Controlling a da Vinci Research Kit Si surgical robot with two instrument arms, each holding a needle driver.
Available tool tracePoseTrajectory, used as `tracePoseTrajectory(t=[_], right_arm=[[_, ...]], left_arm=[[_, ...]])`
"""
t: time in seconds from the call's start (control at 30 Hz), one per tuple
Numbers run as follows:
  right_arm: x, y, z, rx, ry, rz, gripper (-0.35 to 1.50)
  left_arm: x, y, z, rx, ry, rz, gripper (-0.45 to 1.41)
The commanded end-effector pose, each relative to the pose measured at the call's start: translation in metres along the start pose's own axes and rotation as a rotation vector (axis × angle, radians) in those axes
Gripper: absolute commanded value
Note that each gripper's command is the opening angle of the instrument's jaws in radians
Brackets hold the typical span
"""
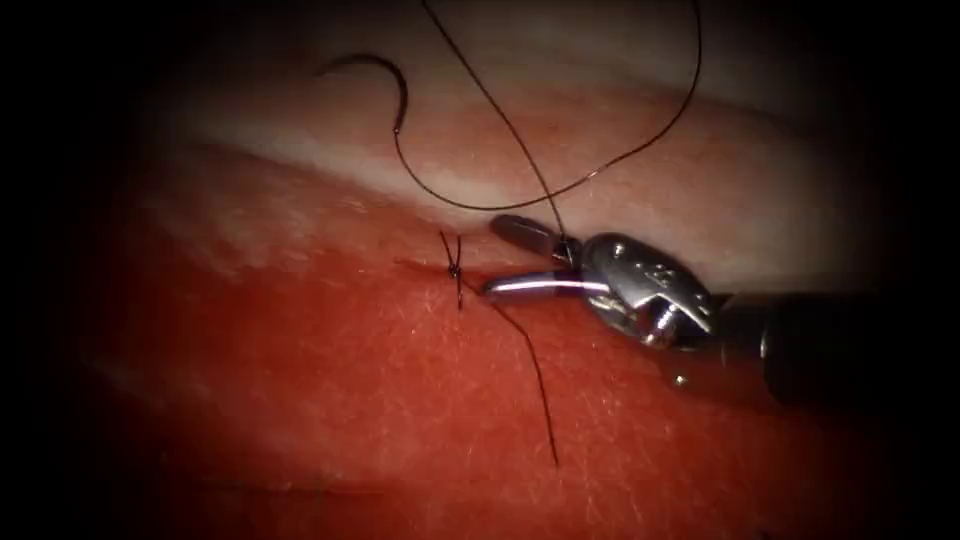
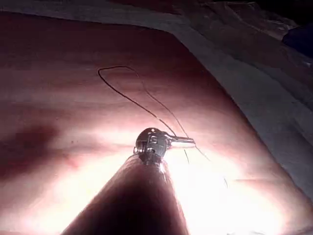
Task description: Wound Closure
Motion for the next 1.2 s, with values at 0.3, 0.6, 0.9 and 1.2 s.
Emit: tracePoseTrajectory(t=[0.3, 0.6, 0.9, 1.2], right_arm=[[-0.002, -0.0018, -0.0088, -0.001, 0.028, -0.009, 1.36], [-0.003, -0.0027, -0.0135, -0.034, 0.048, -0.017, 1.36], [-0.003, -0.0025, -0.0136, -0.065, 0.071, -0.015, 1.46], [-0.0031, -0.0017, -0.0135, -0.076, 0.071, -0.096, 1.48]], left_arm=[[-0.005, -0.0064, 0.0005, 0.097, -0.045, 0.044, -0.45], [-0.0128, -0.0075, -0.0006, 0.144, -0.09, 0.018, -0.45], [-0.0183, -0.0076, -0.0035, 0.286, -0.21, -0.118, 0.36], [-0.0196, -0.0033, -0.0063, 0.294, -0.38, -0.111, 0.93]])
